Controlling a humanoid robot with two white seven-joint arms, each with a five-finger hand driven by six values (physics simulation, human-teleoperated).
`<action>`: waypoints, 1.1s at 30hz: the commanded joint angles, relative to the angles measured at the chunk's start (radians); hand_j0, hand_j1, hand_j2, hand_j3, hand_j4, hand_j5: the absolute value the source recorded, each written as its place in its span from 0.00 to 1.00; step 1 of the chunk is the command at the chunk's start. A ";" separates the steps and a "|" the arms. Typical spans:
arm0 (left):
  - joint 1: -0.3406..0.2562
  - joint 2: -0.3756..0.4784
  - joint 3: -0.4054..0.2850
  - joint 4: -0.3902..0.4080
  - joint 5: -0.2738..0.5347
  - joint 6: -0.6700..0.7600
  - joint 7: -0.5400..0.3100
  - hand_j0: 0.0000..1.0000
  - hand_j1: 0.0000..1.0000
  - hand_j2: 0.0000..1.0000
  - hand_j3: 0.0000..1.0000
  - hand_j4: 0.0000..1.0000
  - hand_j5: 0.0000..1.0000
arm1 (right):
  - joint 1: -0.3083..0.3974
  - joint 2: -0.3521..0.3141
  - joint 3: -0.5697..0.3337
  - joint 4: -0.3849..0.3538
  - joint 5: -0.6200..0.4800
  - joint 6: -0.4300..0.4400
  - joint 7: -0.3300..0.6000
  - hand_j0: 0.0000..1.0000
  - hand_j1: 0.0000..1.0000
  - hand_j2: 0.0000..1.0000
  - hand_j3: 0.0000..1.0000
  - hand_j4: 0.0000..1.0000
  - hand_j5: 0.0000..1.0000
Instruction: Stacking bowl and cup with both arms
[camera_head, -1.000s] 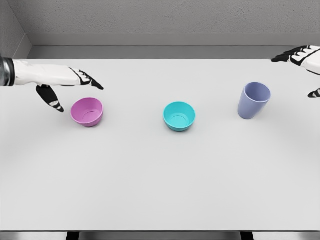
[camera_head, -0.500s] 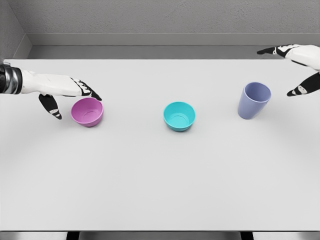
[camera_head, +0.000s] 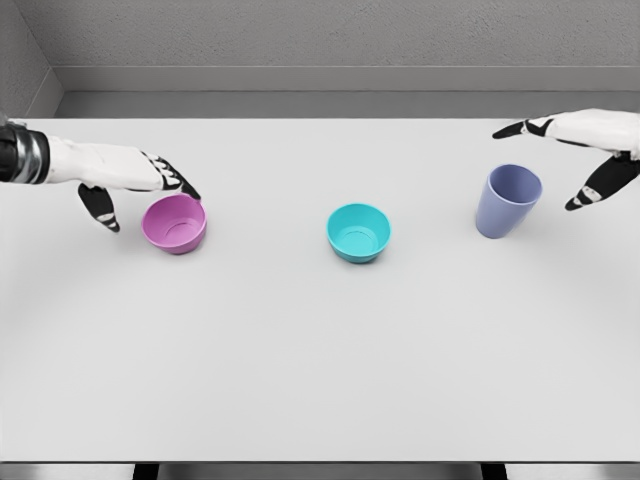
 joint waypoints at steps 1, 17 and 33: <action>0.000 -0.017 0.011 -0.002 -0.002 0.002 0.000 1.00 1.00 1.00 1.00 1.00 1.00 | 0.000 0.004 0.005 -0.001 -0.004 -0.003 0.002 1.00 1.00 1.00 1.00 1.00 1.00; 0.028 -0.037 0.014 -0.002 -0.003 0.002 0.000 1.00 1.00 1.00 1.00 1.00 1.00 | 0.008 0.059 0.019 0.028 -0.012 -0.007 0.003 1.00 1.00 1.00 1.00 1.00 1.00; 0.063 -0.042 0.047 0.008 -0.025 0.002 0.000 1.00 1.00 1.00 1.00 1.00 1.00 | 0.005 0.081 0.064 0.111 -0.020 0.007 0.019 1.00 1.00 1.00 1.00 1.00 1.00</action>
